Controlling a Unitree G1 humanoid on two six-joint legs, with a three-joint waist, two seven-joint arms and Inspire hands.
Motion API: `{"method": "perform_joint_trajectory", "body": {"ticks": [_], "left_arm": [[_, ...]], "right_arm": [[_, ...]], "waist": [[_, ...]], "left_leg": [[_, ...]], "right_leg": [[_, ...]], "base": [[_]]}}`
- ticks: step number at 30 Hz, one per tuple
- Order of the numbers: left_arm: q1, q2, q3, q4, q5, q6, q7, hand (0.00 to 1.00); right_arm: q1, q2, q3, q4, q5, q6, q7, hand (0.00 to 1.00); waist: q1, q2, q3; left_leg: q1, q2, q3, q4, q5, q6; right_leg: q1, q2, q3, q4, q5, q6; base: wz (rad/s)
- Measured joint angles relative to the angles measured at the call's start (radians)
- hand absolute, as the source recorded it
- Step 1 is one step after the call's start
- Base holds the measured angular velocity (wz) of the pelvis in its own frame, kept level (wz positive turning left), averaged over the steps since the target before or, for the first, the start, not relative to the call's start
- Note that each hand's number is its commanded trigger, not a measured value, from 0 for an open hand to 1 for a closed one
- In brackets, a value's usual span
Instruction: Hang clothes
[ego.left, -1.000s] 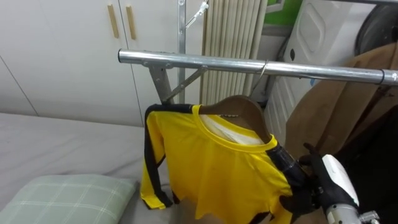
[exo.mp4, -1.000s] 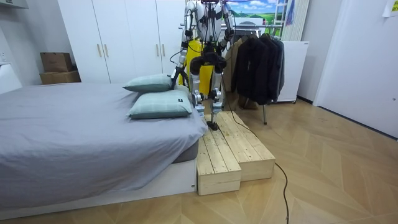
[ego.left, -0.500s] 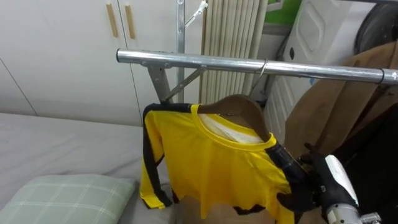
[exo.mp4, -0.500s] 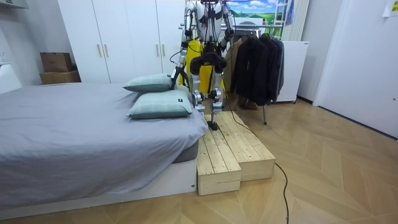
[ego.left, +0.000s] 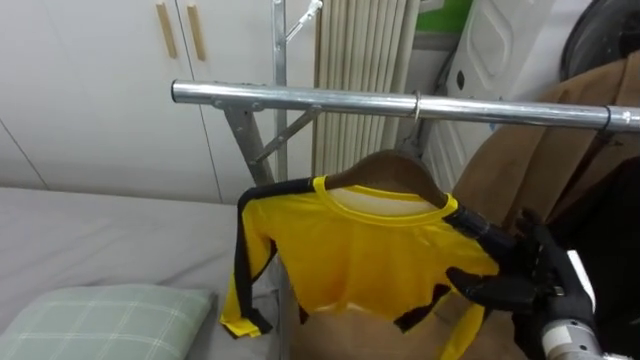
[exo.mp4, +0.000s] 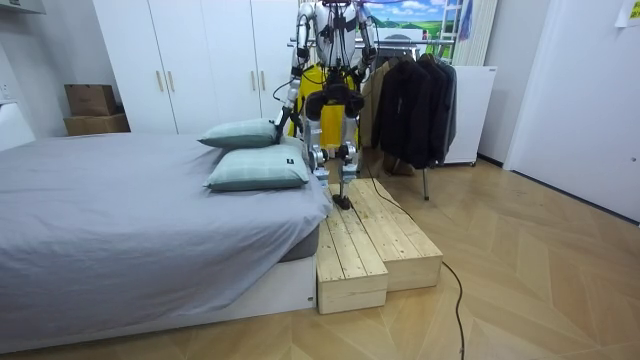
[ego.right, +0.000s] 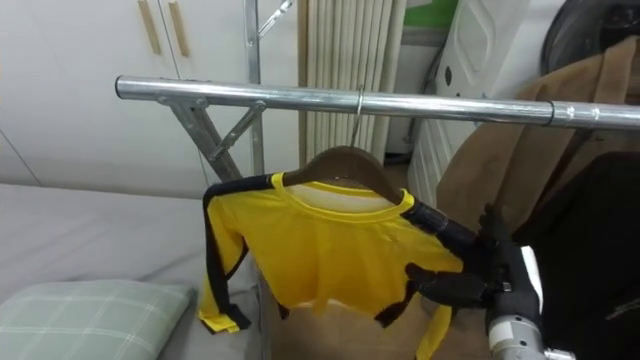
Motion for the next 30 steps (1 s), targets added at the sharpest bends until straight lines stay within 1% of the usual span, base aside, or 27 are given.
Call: {"method": "perform_joint_trajectory", "body": {"ticks": [5, 8, 11, 16, 20, 24, 27, 30], "left_arm": [[0.001, -0.01, 0.013, -0.002, 0.002, 0.0, -0.001, 0.0], [0.001, -0.012, 0.023, -0.002, 0.003, 0.0, -0.001, 0.0], [0.001, -0.013, 0.031, -0.002, 0.003, 0.0, -0.001, 0.0], [0.003, -0.017, 0.039, -0.002, 0.005, 0.0, -0.001, 0.0], [0.008, -0.017, 0.04, -0.003, 0.004, 0.0, -0.001, 0.0], [0.009, -0.017, 0.039, -0.003, 0.004, -0.001, -0.002, 0.0], [0.009, -0.017, 0.039, -0.003, 0.003, -0.001, -0.004, 0.0], [0.01, -0.017, 0.039, 0.002, -0.004, -0.001, -0.004, 0.0]], "right_arm": [[0.0, 0.0, -0.032, 0.0, 0.189, 0.0, 0.009, 0.0], [0.0, -0.001, -0.044, 0.0, 0.281, 0.0, 0.005, 0.0], [0.0, -0.001, -0.044, 0.0, 0.325, 0.0, 0.005, 0.0], [0.0, -0.001, -0.043, 0.0, 0.325, 0.0, 0.002, 0.0], [0.0, -0.001, -0.043, -0.001, 0.321, 0.0, -0.006, 0.0], [0.0, -0.001, -0.043, -0.002, 0.292, 0.0, -0.014, 0.0], [0.001, -0.001, -0.043, -0.003, 0.279, -0.001, -0.011, 0.0], [0.01, -0.001, -0.043, 0.008, 0.256, -0.003, 0.018, 0.0]], "waist": [[-0.007, 0.015, 0.0022], [-0.007, 0.016, 0.0015], [-0.007, 0.015, 0.0013], [-0.008, 0.014, 0.0002], [-0.017, 0.012, -0.0005], [-0.019, 0.012, -0.0008], [-0.022, 0.012, -0.0008], [-0.026, 0.013, -0.0007]], "left_leg": [[0.002, 0.001, 0.001, -0.001, 0.0, 0.0], [-0.001, 0.002, 0.001, -0.002, 0.0, -0.001], [-0.002, 0.002, 0.001, -0.001, 0.0, -0.001], [-0.002, 0.001, 0.003, 0.0, 0.0, -0.001], [-0.002, 0.0, 0.002, 0.001, 0.0, -0.001], [-0.002, 0.0, 0.003, 0.003, 0.0, -0.001], [-0.002, 0.0, 0.005, 0.003, 0.0, -0.001], [-0.001, 0.0, 0.003, 0.005, 0.0, -0.001]], "right_leg": [[-0.001, 0.001, 0.001, 0.0, 0.0, 0.0], [-0.004, 0.002, 0.001, 0.0, 0.001, -0.001], [-0.004, 0.002, 0.001, -0.001, 0.002, -0.002], [-0.004, 0.002, 0.003, -0.003, 0.001, -0.001], [-0.004, 0.002, 0.005, -0.003, 0.0, 0.0], [-0.004, 0.002, 0.006, -0.003, 0.0, 0.0], [-0.004, 0.002, 0.008, -0.002, 0.0, 0.0], [-0.002, 0.003, 0.011, -0.002, 0.0, 0.0]], "base": [[0.0], [0.0], [0.0], [0.0], [0.0], [0.0], [0.0], [0.0]]}}
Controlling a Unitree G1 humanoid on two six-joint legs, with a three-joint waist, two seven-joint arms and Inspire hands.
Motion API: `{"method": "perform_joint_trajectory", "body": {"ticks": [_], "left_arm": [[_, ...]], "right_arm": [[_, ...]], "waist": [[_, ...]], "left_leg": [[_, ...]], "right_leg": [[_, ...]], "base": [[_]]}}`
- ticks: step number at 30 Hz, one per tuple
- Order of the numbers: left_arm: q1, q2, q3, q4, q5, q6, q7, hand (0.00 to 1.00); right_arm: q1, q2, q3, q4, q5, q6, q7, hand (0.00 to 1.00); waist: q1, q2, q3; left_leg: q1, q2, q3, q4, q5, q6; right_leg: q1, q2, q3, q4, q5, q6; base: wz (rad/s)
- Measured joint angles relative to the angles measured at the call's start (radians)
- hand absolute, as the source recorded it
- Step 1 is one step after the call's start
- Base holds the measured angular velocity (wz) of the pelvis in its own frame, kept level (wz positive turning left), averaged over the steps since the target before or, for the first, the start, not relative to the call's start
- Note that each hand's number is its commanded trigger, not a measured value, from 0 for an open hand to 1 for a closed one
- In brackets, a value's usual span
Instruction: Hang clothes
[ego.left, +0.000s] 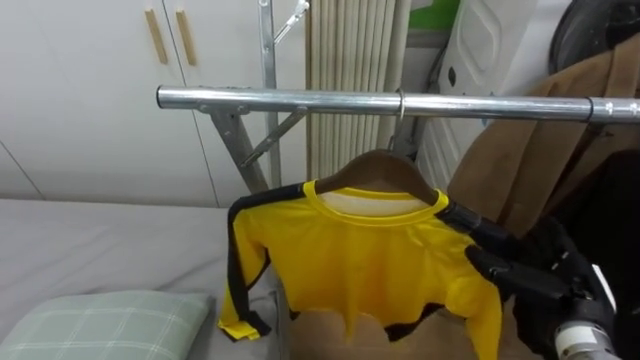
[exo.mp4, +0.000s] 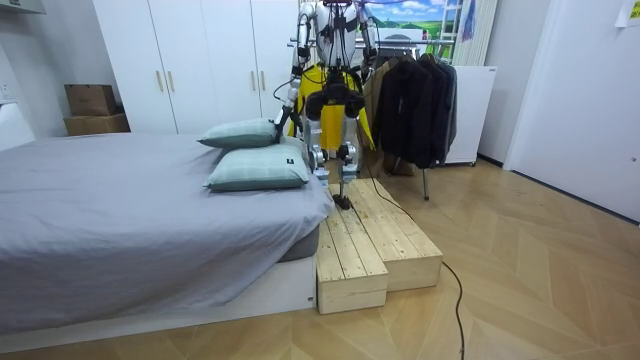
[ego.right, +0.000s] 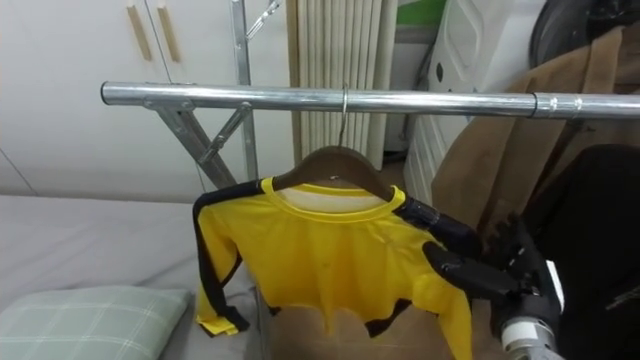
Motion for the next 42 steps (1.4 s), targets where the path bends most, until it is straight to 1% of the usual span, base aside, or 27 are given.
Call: {"method": "perform_joint_trajectory", "body": {"ticks": [3, 4, 6, 7, 8, 9, 11, 12, 14, 15, 16, 17, 18, 20, 22, 25, 26, 27, 30, 32, 33, 35, 37, 38, 39, 41, 42], "left_arm": [[0.0, 0.0, 0.006, 0.0, 0.0, 0.0, 0.0, 0.0], [0.0, -0.001, 0.019, 0.0, 0.001, 0.0, 0.0, 0.0], [0.001, -0.001, 0.019, 0.0, 0.001, 0.0, 0.001, 0.0], [0.001, -0.001, 0.022, 0.0, 0.001, 0.0, 0.001, 0.0], [0.001, -0.001, 0.029, 0.001, 0.001, 0.0, 0.001, 0.0], [0.002, -0.002, 0.032, 0.001, 0.001, 0.0, 0.0, 0.0], [0.001, -0.003, 0.055, 0.003, 0.0, 0.0, 0.0, 0.0], [0.001, -0.003, 0.055, 0.003, 0.0, 0.0, 0.0, 0.0], [0.001, -0.003, 0.061, 0.003, 0.0, 0.0, -0.001, 0.0], [0.001, -0.003, 0.064, 0.003, 0.0, -0.001, -0.001, 0.0], [0.001, -0.003, 0.073, 0.003, 0.0, -0.004, -0.003, 0.0], [0.003, -0.003, 0.076, 0.004, -0.001, -0.006, -0.004, 0.0], [0.003, -0.003, 0.076, 0.006, -0.001, -0.006, -0.004, 0.0], [0.003, -0.003, 0.076, 0.01, -0.002, -0.009, -0.006, 0.0], [0.003, -0.004, 0.076, 0.011, -0.003, -0.011, -0.008, 0.0], [0.002, -0.007, 0.072, 0.02, -0.043, -0.018, -0.009, 0.0], [-0.001, -0.008, 0.068, 0.029, -0.053, -0.02, -0.01, 0.0], [0.0, -0.008, 0.067, 0.032, -0.055, -0.02, -0.01, 0.0], [-0.001, -0.008, 0.053, 0.043, -0.086, -0.02, -0.02, 0.0], [-0.001, -0.008, 0.048, 0.054, -0.088, -0.013, -0.041, 0.0], [-0.001, -0.009, 0.045, 0.056, -0.088, -0.009, -0.045, 0.0], [0.0, -0.01, 0.036, 0.057, -0.088, 0.003, -0.061, 0.0], [-0.004, -0.01, 0.023, 0.057, -0.088, 0.016, -0.068, 0.0], [-0.006, -0.01, 0.015, 0.057, -0.088, 0.025, -0.077, 0.0], [-0.006, -0.01, 0.014, 0.058, -0.088, 0.027, -0.081, 0.0], [-0.008, -0.01, 0.004, 0.062, -0.087, 0.035, -0.087, 0.0], [-0.011, -0.01, 0.004, 0.062, -0.087, 0.038, -0.087, 0.0]], "right_arm": [[0.045, 0.001, 0.0, 0.009, -0.004, -0.001, 0.017, 0.0], [0.057, 0.002, 0.0, 0.046, -0.004, -0.007, 0.029, 0.0], [0.073, 0.004, 0.001, 0.129, -0.006, -0.01, 0.047, 0.0], [0.083, 0.008, 0.0, 0.19, -0.007, -0.009, 0.052, 0.0], [0.1, 0.011, 0.0, 0.245, -0.007, -0.009, 0.06, 0.0], [0.11, 0.012, -0.001, 0.27, -0.006, -0.009, 0.067, 0.0], [0.115, 0.019, -0.002, 0.437, -0.005, -0.011, 0.095, 0.0], [0.116, 0.021, -0.002, 0.477, -0.004, -0.01, 0.099, 0.0], [0.117, 0.022, -0.004, 0.622, -0.007, -0.011, 0.13, 0.0], [0.119, 0.023, -0.005, 0.656, -0.009, -0.012, 0.138, 0.0], [0.127, 0.025, -0.006, 0.725, -0.01, -0.017, 0.154, 0.0], [0.141, 0.029, -0.006, 0.777, -0.006, -0.021, 0.164, 0.0], [0.15, 0.031, -0.006, 0.8, -0.004, -0.022, 0.168, 0.0], [0.171, 0.041, -0.006, 0.875, -0.007, -0.024, 0.188, 0.0], [0.179, 0.05, -0.006, 0.917, -0.008, -0.026, 0.199, 0.0], [0.195, 0.056, -0.006, 0.971, 0.01, -0.03, 0.21, 0.0], [0.196, 0.057, -0.006, 0.988, 0.018, -0.03, 0.21, 0.0], [0.198, 0.058, -0.006, 0.994, 0.02, -0.03, 0.209, 0.0], [0.193, 0.059, -0.009, 1.026, 0.014, -0.028, 0.209, 0.0], [0.194, 0.06, -0.034, 1.047, -0.012, -0.018, 0.222, 0.0], [0.194, 0.061, -0.037, 1.054, -0.028, -0.016, 0.225, 0.0], [0.193, 0.06, -0.035, 1.064, -0.136, 0.011, 0.226, 0.0], [0.192, 0.06, -0.035, 1.073, -0.208, 0.033, 0.22, 0.0], [0.19, 0.06, -0.035, 1.077, -0.256, 0.047, 0.215, 0.0], [0.188, 0.06, -0.035, 1.083, -0.278, 0.049, 0.213, 0.0], [0.18, 0.06, -0.035, 1.092, -0.34, 0.068, 0.199, 0.0], [0.176, 0.06, -0.035, 1.095, -0.354, 0.071, 0.197, 0.0]], "waist": [[-0.001, 0.0, 0.0001], [-0.007, -0.001, -0.0005], [-0.018, -0.003, -0.0011], [-0.02, -0.003, -0.0012], [-0.022, -0.003, -0.0013], [-0.023, -0.004, -0.0014], [-0.025, -0.009, -0.0046], [-0.025, -0.009, -0.0048], [-0.027, -0.009, -0.0043], [-0.028, -0.009, -0.004], [-0.028, -0.01, -0.0021], [-0.028, -0.01, -0.0005], [-0.028, -0.009, -0.0011], [-0.029, -0.008, 0.0013], [-0.03, -0.001, 0.0047], [-0.031, 0.005, 0.0065], [-0.032, 0.008, 0.0059], [-0.033, 0.009, 0.0052], [-0.051, 0.019, 0.005], [-0.076, 0.03, 0.0027], [-0.08, 0.033, 0.0021], [-0.08, 0.04, -0.0005], [-0.081, 0.045, -0.0028], [-0.081, 0.049, -0.0014], [-0.081, 0.049, -0.0007], [-0.081, 0.049, 0.0005], [-0.081, 0.05, 0.0008]], "left_leg": [[-0.001, 0.0, -0.001, 0.001, 0.0, 0.0], [-0.002, 0.0, -0.003, 0.001, 0.0, 0.0], [-0.003, -0.002, -0.01, 0.0, 0.0, 0.0], [-0.002, -0.004, -0.026, 0.0, 0.0, 0.0], [-0.002, -0.004, -0.03, 0.0, 0.0, 0.0], [-0.002, -0.004, -0.03, 0.0, 0.0, 0.0], [0.0, -0.004, -0.027, 0.001, 0.0, 0.0], [0.0, -0.004, -0.028, 0.001, 0.0, 0.001], [0.0, -0.004, -0.03, 0.003, 0.0, 0.001], [0.0, -0.004, -0.031, 0.003, 0.0, 0.001], [0.004, -0.004, -0.033, 0.002, 0.0, 0.001], [0.015, -0.004, -0.034, -0.003, 0.0, 0.001], [0.017, -0.004, -0.034, -0.004, 0.0, 0.001], [0.02, -0.004, -0.034, -0.006, 0.0, 0.001], [0.02, -0.005, -0.034, -0.007, -0.001, 0.001], [0.023, -0.005, -0.033, -0.012, -0.004, 0.002], [0.025, -0.005, -0.031, -0.013, -0.005, 0.002], [0.026, -0.005, -0.029, -0.013, -0.005, 0.002], [0.021, -0.005, -0.028, -0.013, -0.006, 0.002], [0.02, -0.006, -0.038, -0.01, -0.006, 0.003], [0.019, -0.007, -0.039, -0.01, -0.006, 0.003], [0.019, -0.006, -0.029, -0.011, -0.006, 0.003], [0.019, -0.006, -0.029, -0.011, -0.006, 0.003], [0.023, -0.006, -0.028, -0.013, -0.006, 0.003], [0.025, -0.006, -0.028, -0.013, -0.006, 0.003], [0.03, -0.006, -0.036, -0.013, -0.007, 0.003], [0.03, -0.007, -0.038, -0.013, -0.007, 0.003]], "right_leg": [[-0.001, 0.002, 0.006, 0.0, -0.001, 0.001], [-0.001, 0.002, 0.006, -0.001, -0.001, 0.002], [-0.001, 0.0, 0.005, 0.0, -0.003, 0.003], [-0.001, 0.001, 0.006, 0.0, -0.003, 0.003], [-0.001, 0.001, 0.006, 0.002, -0.003, 0.003], [-0.001, 0.001, 0.005, 0.003, -0.003, 0.003], [0.002, 0.001, 0.005, 0.002, -0.003, 0.003], [0.002, 0.001, 0.006, 0.002, -0.003, 0.003], [0.003, 0.001, 0.006, 0.002, -0.003, 0.003], [0.003, 0.001, 0.006, 0.002, -0.003, 0.003], [0.007, 0.001, 0.006, 0.001, -0.006, 0.009], [0.016, 0.002, 0.006, 0.001, -0.007, 0.009], [0.018, 0.002, 0.005, 0.002, -0.009, 0.011], [0.019, 0.002, 0.006, 0.004, -0.009, 0.012], [0.017, 0.003, 0.006, 0.006, -0.009, 0.013], [0.018, 0.002, 0.003, 0.014, -0.009, 0.011], [0.018, 0.002, 0.003, 0.017, -0.008, 0.006], [0.018, 0.002, 0.004, 0.018, -0.007, 0.005], [0.015, 0.002, 0.005, 0.016, -0.008, 0.004], [0.014, -0.001, -0.008, 0.017, -0.008, 0.004], [0.013, -0.001, -0.007, 0.018, -0.009, 0.004], [0.009, -0.001, -0.01, 0.02, -0.009, 0.003], [0.007, -0.001, -0.012, 0.021, -0.01, 0.002], [0.01, -0.001, -0.012, 0.021, -0.01, 0.002], [0.012, -0.001, -0.012, 0.021, -0.011, 0.001], [0.018, -0.002, -0.012, 0.022, -0.016, 0.001], [0.018, -0.002, -0.012, 0.023, -0.018, 0.001]], "base": [[0.0], [0.05], [0.03], [0.0], [0.0], [0.0], [0.0], [0.0], [0.0], [0.0], [0.0], [0.0], [0.0], [0.0], [0.0], [0.0], [0.0], [0.0], [0.0], [0.09], [0.0], [-0.07], [-0.02], [0.0], [0.0], [0.03], [0.11]]}}
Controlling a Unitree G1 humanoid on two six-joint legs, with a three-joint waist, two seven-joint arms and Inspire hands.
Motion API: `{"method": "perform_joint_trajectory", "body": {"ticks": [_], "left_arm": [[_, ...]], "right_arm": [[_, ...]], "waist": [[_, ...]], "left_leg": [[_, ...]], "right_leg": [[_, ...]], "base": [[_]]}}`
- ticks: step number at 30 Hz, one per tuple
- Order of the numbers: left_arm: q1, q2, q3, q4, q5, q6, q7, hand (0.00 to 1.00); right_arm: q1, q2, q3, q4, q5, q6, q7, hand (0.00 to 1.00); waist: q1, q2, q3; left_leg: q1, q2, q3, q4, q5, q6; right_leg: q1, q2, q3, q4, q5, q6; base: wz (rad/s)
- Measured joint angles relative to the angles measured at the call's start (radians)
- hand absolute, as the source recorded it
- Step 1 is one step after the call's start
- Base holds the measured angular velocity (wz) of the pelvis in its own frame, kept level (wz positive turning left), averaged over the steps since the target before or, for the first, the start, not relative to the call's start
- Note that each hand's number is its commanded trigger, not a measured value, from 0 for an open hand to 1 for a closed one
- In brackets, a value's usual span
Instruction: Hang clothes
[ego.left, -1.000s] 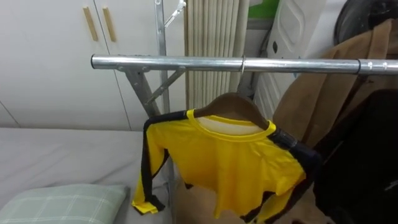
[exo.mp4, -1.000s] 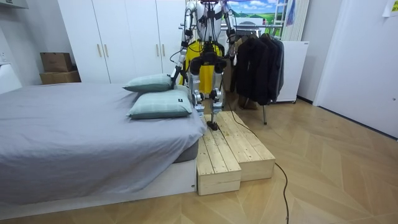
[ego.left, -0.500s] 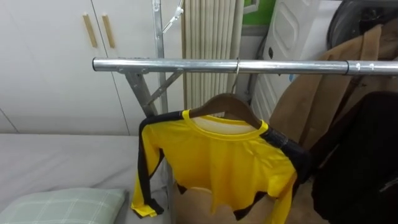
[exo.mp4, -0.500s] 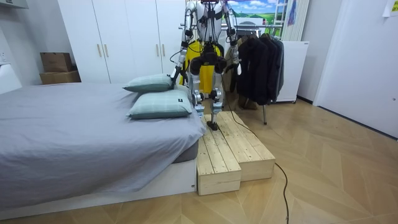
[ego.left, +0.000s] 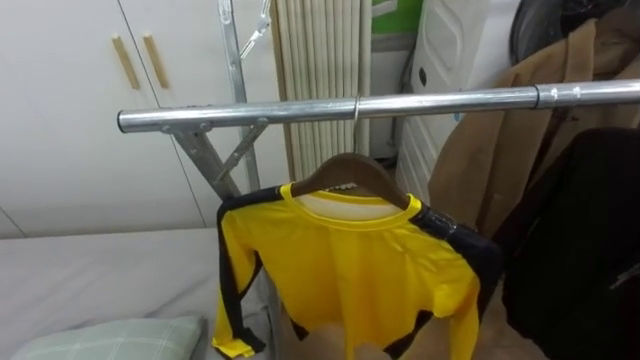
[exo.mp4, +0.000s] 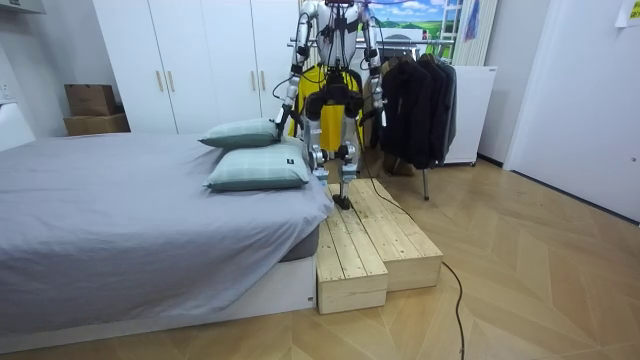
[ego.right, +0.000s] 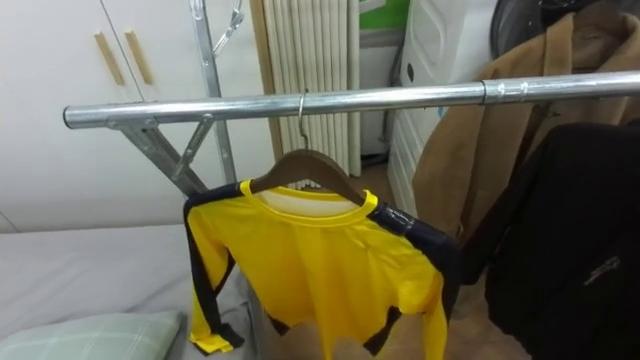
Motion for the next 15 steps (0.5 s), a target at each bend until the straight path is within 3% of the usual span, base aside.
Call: {"method": "perform_joint_trajectory", "body": {"ticks": [2, 7, 15], "left_arm": [[-0.011, 0.0, 0.0, 0.0, 0.0, 0.009, 0.001, 0.0], [-0.021, 0.0, 0.0, 0.0, 0.001, 0.018, 0.002, 0.0], [-0.027, 0.002, 0.0, 0.0, 0.001, 0.02, 0.0, 0.0]], "right_arm": [[-0.015, 0.0, 0.0, 0.006, -0.05, 0.017, -0.002, 0.0], [-0.073, 0.0, -0.002, -0.003, -0.097, 0.018, -0.022, 0.0], [-0.121, 0.006, -0.001, -0.05, -0.022, -0.013, -0.036, 0.0]], "waist": [[0.002, -0.004, 0.0021], [0.007, -0.004, 0.0026], [0.007, -0.003, 0.002]], "left_leg": [[0.001, -0.004, -0.009, 0.002, 0.0, 0.0], [0.0, -0.005, -0.01, 0.005, 0.0, 0.0], [-0.003, -0.005, -0.014, 0.005, 0.0, 0.0]], "right_leg": [[-0.003, -0.001, 0.003, 0.014, -0.01, 0.002], [-0.003, -0.002, 0.003, 0.018, -0.012, 0.003], [-0.003, -0.002, 0.0, 0.013, -0.011, 0.003]], "base": [[0.1], [0.01], [0.0]]}}
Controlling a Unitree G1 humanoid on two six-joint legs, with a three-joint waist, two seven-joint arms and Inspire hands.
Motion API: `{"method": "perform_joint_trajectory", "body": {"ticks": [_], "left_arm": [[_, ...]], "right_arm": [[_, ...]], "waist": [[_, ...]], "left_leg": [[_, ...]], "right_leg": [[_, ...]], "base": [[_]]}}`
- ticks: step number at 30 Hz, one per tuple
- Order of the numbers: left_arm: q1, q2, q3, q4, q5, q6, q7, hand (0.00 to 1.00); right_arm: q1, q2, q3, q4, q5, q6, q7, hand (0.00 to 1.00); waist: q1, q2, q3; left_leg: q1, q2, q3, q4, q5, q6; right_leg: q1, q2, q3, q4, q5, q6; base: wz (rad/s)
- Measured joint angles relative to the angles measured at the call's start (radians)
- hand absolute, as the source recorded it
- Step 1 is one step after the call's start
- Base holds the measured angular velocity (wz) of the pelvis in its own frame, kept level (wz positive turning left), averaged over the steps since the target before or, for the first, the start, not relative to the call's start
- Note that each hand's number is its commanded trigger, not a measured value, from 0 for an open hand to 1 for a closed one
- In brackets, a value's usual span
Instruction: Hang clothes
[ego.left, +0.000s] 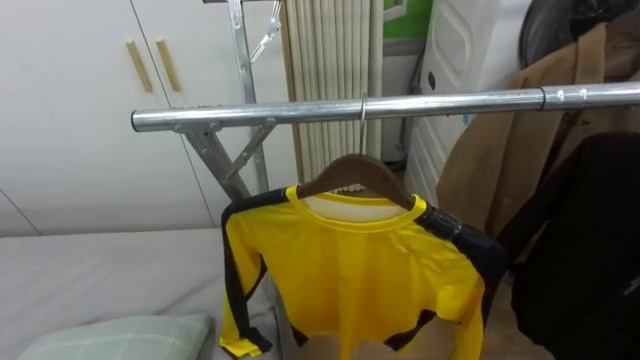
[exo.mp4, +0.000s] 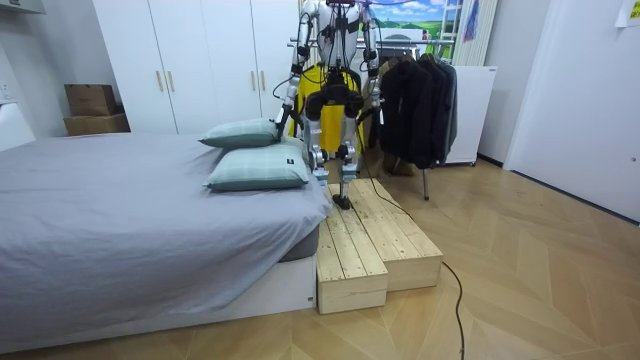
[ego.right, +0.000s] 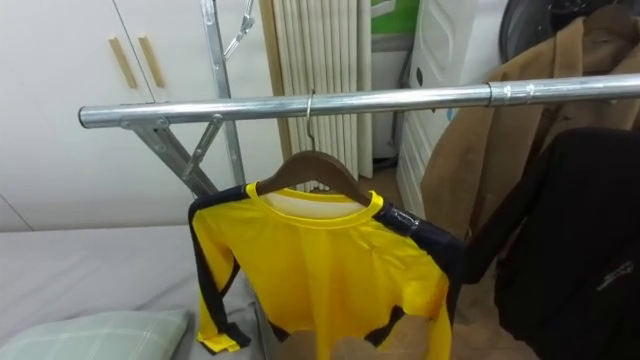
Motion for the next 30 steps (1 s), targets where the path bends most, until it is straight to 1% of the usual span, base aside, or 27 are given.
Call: {"method": "perform_joint_trajectory", "body": {"ticks": [4, 8, 26, 30], "left_arm": [[0.0, 0.001, 0.0, 0.0, 0.0, 0.0, 0.0, 0.0], [0.0, 0.002, 0.0, 0.0, 0.0, 0.0, 0.0, 0.0], [-0.002, 0.002, -0.009, -0.001, -0.001, 0.0, 0.004, 0.0], [-0.002, 0.002, -0.027, -0.001, -0.002, 0.0, 0.008, 0.0]], "right_arm": [[0.008, 0.013, 0.001, -0.019, 0.062, -0.013, 0.003, 0.0], [0.013, 0.018, 0.0, -0.02, 0.097, -0.015, 0.002, 0.0], [0.022, 0.019, 0.006, -0.03, 0.143, -0.018, 0.001, 0.0], [0.021, 0.018, 0.033, -0.04, 0.143, -0.037, 0.001, 0.0]], "waist": [[0.0, -0.001, 0.0004], [0.0, -0.003, 0.0013], [0.0, -0.001, 0.001], [0.0, 0.0, 0.0008]], "left_leg": [[-0.001, 0.0, -0.001, 0.0, 0.0, 0.0], [-0.001, -0.001, -0.001, 0.001, 0.0, 0.001], [-0.002, -0.001, -0.002, 0.005, 0.001, 0.001], [-0.003, -0.001, -0.002, 0.006, 0.001, 0.001]], "right_leg": [[0.0, -0.001, 0.0, -0.004, 0.0, 0.0], [0.0, -0.001, 0.002, -0.006, -0.001, 0.001], [0.0, -0.002, 0.003, -0.005, -0.001, 0.002], [-0.001, -0.002, 0.001, -0.005, 0.0, 0.001]], "base": [[0.0], [0.0], [0.0], [0.0]]}}
